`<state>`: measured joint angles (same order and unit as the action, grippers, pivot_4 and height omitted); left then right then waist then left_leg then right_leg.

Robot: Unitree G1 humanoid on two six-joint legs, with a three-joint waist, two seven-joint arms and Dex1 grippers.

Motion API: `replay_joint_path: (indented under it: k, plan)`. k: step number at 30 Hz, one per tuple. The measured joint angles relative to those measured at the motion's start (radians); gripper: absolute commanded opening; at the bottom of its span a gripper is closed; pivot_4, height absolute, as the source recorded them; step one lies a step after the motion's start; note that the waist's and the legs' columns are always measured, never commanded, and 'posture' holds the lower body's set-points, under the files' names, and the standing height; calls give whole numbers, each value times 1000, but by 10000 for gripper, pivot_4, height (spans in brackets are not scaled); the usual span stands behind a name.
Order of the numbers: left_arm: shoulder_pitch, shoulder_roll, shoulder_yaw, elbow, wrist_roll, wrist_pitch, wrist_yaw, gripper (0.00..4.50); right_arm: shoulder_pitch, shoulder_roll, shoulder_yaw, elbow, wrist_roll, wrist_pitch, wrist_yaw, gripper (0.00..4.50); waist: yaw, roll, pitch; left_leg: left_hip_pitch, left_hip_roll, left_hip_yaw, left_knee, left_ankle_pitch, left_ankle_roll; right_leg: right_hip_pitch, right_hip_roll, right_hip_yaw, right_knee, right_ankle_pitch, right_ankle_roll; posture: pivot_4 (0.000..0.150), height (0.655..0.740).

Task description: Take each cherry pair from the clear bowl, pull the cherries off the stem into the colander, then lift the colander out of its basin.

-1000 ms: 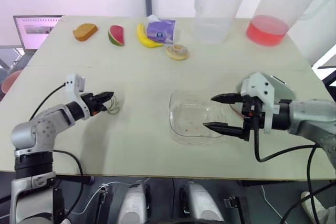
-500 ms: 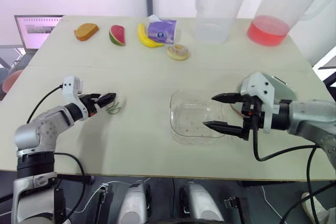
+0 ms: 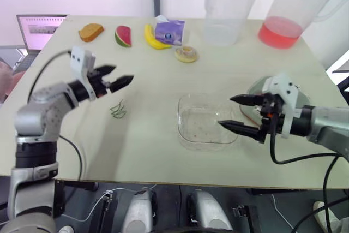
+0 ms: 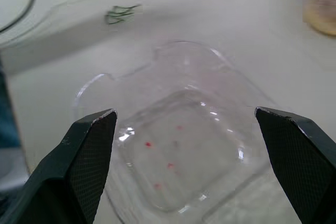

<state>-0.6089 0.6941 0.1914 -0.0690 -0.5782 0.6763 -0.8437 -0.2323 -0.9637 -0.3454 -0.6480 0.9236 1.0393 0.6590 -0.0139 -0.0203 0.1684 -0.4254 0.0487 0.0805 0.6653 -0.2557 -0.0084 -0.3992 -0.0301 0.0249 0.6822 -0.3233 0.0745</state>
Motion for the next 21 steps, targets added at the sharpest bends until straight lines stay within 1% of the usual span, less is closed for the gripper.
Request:
replay_joint_path:
  k: [3, 5, 7, 10, 16, 21]
  plan:
    - [12, 55, -30, -86, -56, 18, -120, 44817, 56, -9, -64, 2, 5, 31, -27, 45000, -6, 0, 0, 1, 1, 0, 0, 0, 0, 0, 2, 1, 0, 0, 0, 1500, 7400]
    - [57, 127, -51, -160, -98, 33, -229, 44817, 94, -25, -109, 2, 6, 53, -39, 45000, -8, 0, 0, 0, 1, 1, -1, 0, -1, -1, 2, 1, 0, 0, 0, 1500, 7400]
    - [97, 174, -63, -220, -124, 34, -315, 44817, 114, -42, -144, 4, 4, 73, -50, 45000, -4, 1, 0, 1, 1, 1, -1, 0, -1, 0, 2, 1, 0, 0, 0, 1500, 7400]
    - [159, 202, -93, -274, -109, -25, -391, 44817, 143, -74, -173, 4, 2, 99, -57, 45000, 1, 1, 0, 1, 0, 1, 0, 0, 0, 1, 2, 1, 0, 0, 0, 1500, 7400]
    - [213, 163, -136, -286, -62, -124, -397, 44817, 139, -125, -159, 44, -38, 140, -90, 45000, 2, 0, 0, 1, 0, 0, 0, 0, 0, 1, 2, 1, 0, 0, 0, 1500, 7400]
    - [214, 139, -145, -287, -51, -154, -387, 44817, 75, -179, -44, 118, -100, 150, -96, 45000, -3, 0, 0, 1, 1, 1, 0, 0, 0, 0, 3, 2, 0, 0, 0, 1500, 7400]
